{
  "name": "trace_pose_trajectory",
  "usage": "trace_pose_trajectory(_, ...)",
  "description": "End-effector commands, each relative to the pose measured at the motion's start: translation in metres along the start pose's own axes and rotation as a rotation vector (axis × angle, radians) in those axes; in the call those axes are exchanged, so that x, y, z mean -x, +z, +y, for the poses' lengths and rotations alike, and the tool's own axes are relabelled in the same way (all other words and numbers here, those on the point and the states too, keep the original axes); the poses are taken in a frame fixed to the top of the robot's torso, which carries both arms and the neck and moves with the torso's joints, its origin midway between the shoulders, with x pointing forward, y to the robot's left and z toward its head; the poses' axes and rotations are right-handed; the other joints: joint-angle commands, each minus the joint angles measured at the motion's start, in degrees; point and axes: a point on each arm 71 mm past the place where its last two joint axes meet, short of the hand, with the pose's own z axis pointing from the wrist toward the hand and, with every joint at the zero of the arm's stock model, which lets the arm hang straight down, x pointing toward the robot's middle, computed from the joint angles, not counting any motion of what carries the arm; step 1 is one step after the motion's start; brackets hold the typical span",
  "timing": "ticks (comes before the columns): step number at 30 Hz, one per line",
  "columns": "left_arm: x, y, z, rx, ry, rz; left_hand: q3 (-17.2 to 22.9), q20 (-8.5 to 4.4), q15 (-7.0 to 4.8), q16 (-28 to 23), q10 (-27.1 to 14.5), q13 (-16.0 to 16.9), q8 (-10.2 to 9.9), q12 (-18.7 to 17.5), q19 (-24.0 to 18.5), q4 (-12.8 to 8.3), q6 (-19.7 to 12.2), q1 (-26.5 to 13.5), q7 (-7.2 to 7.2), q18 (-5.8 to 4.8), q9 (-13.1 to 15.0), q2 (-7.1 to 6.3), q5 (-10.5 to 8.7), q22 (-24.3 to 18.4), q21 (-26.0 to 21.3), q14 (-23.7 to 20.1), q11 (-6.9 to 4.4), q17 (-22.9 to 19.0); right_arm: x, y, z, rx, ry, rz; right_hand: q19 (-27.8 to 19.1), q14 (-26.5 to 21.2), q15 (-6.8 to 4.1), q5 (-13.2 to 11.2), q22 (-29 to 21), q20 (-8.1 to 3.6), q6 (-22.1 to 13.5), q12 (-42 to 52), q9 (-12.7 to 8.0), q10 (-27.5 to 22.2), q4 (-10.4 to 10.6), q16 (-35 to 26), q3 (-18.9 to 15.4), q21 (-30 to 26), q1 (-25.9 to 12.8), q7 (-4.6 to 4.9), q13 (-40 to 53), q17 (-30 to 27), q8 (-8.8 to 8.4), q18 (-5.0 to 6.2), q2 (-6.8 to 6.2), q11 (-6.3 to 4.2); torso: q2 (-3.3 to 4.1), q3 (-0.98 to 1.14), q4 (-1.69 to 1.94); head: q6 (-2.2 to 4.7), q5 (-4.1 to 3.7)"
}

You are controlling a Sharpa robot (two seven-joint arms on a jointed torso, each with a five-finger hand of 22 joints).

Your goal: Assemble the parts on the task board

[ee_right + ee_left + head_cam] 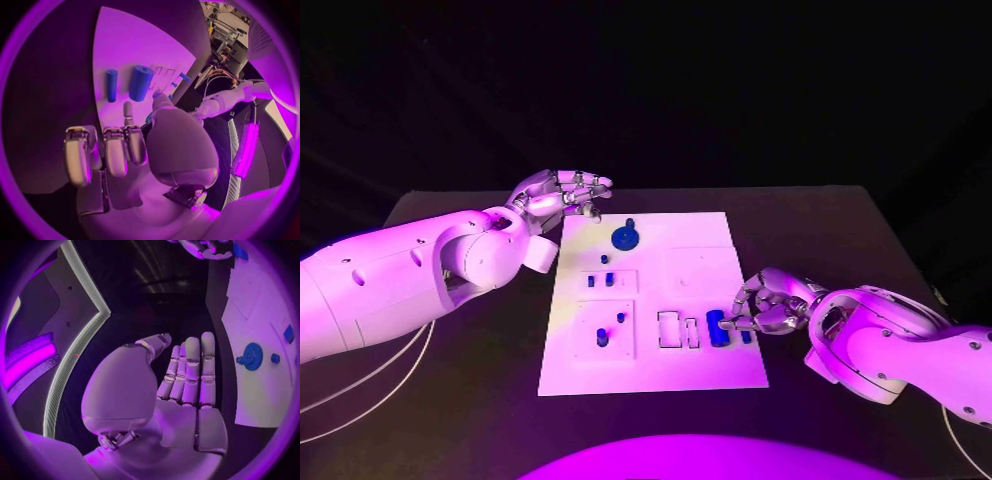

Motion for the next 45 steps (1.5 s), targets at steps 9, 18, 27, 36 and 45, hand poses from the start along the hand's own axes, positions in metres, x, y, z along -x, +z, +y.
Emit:
trace_pose_trajectory(9,-0.002,0.000,-0.001,-0.008,-0.013,0.018,-0.10,-0.01,0.12,-0.24,-0.42,-0.09,0.40,0.18,0.29,-0.15,-0.28,0.46,0.04,0.83,-0.07,-0.09,0.29,-0.07,-0.38,-0.31,0.01,-0.10,-0.011,0.006,0.006,-0.012,-0.055,0.016,5.11,4.68,-0.36,0.27,14.38,-0.38,0.68,0.05,0.16,1.19,0.05,0.35,-1.76,0.43,-1.46,-0.43,9.12,8.38,0.74,-0.72,0.49,-0.42,-0.05,-0.05,-0.05,-0.25,0.31)
trace_pose_trajectory(18,-0.001,-0.001,-0.001,-0.005,-0.013,0.018,-0.10,-0.01,0.12,-0.24,-0.42,-0.09,0.40,0.18,0.29,-0.15,-0.28,0.46,0.04,0.83,-0.07,-0.09,0.29,-0.07,-0.38,-0.31,0.01,-0.10,-0.018,0.012,0.003,-0.036,-0.098,0.058,5.18,4.71,-0.58,-0.75,14.44,-0.55,1.38,-0.13,0.40,1.17,0.10,0.37,-3.63,0.62,-2.89,-0.75,9.07,8.53,1.39,-0.76,0.87,-0.70,-0.04,-0.09,-0.07,-0.32,0.56)
trace_pose_trajectory(27,-0.001,-0.001,-0.001,-0.002,-0.014,0.021,-0.13,0.00,0.13,-0.24,-0.45,-0.12,0.41,0.18,0.29,-0.10,-0.30,0.38,0.05,0.83,-0.09,-0.06,0.30,-0.08,-0.40,-0.31,0.02,-0.12,-0.033,0.019,0.007,-0.051,-0.137,0.112,5.23,4.72,-0.77,-1.52,14.47,-0.71,2.13,-0.15,0.74,1.24,0.10,0.38,-4.32,0.73,-3.40,-1.06,9.13,8.61,2.06,-0.78,1.07,-0.95,-0.05,-0.06,-0.02,-0.47,0.68)
trace_pose_trajectory(36,-0.001,-0.002,-0.001,0.000,-0.014,0.020,-0.13,0.00,0.13,-0.24,-0.45,-0.12,0.41,0.18,0.29,-0.10,-0.30,0.38,0.05,0.83,-0.09,-0.06,0.30,-0.08,-0.40,-0.31,0.02,-0.12,-0.036,0.020,0.008,-0.062,-0.117,0.083,5.37,4.76,-1.39,1.62,14.59,-1.27,3.16,-0.27,1.44,1.43,-0.24,0.39,-3.62,1.13,0.17,-1.79,9.19,8.78,3.13,-0.87,3.20,-1.65,-0.07,-0.08,-0.10,-0.32,0.83)
trace_pose_trajectory(45,0.000,-0.002,-0.001,0.002,-0.014,0.021,-0.13,0.00,0.13,-0.24,-0.45,-0.12,0.41,0.18,0.29,-0.10,-0.30,0.38,0.05,0.83,-0.09,-0.06,0.30,-0.08,-0.40,-0.31,0.02,-0.12,-0.030,0.015,0.010,-0.060,-0.002,0.010,5.67,4.82,-2.03,5.31,14.83,-1.87,4.53,0.12,1.57,2.09,-0.19,0.44,-1.89,1.98,2.70,-2.59,9.69,9.04,3.38,-1.05,5.99,-2.40,-0.07,-0.04,-0.09,-0.24,0.99)
